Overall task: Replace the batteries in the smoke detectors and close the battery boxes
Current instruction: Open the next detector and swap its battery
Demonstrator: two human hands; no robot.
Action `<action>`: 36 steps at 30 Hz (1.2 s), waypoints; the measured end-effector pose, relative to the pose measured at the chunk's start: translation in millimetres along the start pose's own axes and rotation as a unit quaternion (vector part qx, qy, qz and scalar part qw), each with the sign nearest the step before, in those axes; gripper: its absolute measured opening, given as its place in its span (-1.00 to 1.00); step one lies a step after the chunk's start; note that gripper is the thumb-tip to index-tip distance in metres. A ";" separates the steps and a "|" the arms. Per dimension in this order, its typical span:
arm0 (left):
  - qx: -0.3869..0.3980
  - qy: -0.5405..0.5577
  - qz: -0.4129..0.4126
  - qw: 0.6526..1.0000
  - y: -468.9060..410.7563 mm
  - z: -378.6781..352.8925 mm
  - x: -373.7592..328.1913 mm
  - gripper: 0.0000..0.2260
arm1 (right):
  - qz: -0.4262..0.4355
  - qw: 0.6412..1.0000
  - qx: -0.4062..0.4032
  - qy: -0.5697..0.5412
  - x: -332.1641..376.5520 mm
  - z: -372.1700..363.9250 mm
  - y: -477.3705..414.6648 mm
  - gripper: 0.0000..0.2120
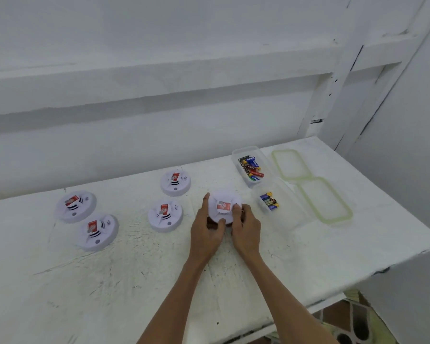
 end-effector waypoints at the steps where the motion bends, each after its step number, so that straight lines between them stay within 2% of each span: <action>1: -0.004 0.000 -0.001 1.000 0.4 -0.5 1.8 -0.28 | 0.004 1.000 0.001 -0.001 -0.7 0.0 0.5 -0.68; 25: -0.006 0.021 0.005 1.000 4.7 3.1 -6.0 -0.31 | 0.012 0.999 -0.002 -0.039 1.6 2.6 2.1 -0.68; 27: -0.004 0.030 0.007 1.000 4.8 4.4 -8.0 -0.35 | 0.003 0.999 -0.003 -0.044 2.4 3.5 1.7 -0.70; 31: -0.035 0.065 0.017 0.997 4.0 6.7 -8.2 -0.57 | -0.007 0.999 0.006 -0.054 1.8 4.1 1.2 -0.72; 36: -0.064 0.090 0.035 0.993 3.4 10.8 -9.0 -0.66 | -0.056 0.993 0.080 -0.065 -1.4 2.2 -9.6 -0.64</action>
Point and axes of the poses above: each hand's wrist, its own y-axis away from the middle knuckle, its own z-axis out of the back of the hand, x = y × z, the point moved 3 cm from there along -y, towards the middle knuckle, and after that the axes turned 6 degrees about -x, right-handed, at the moved point
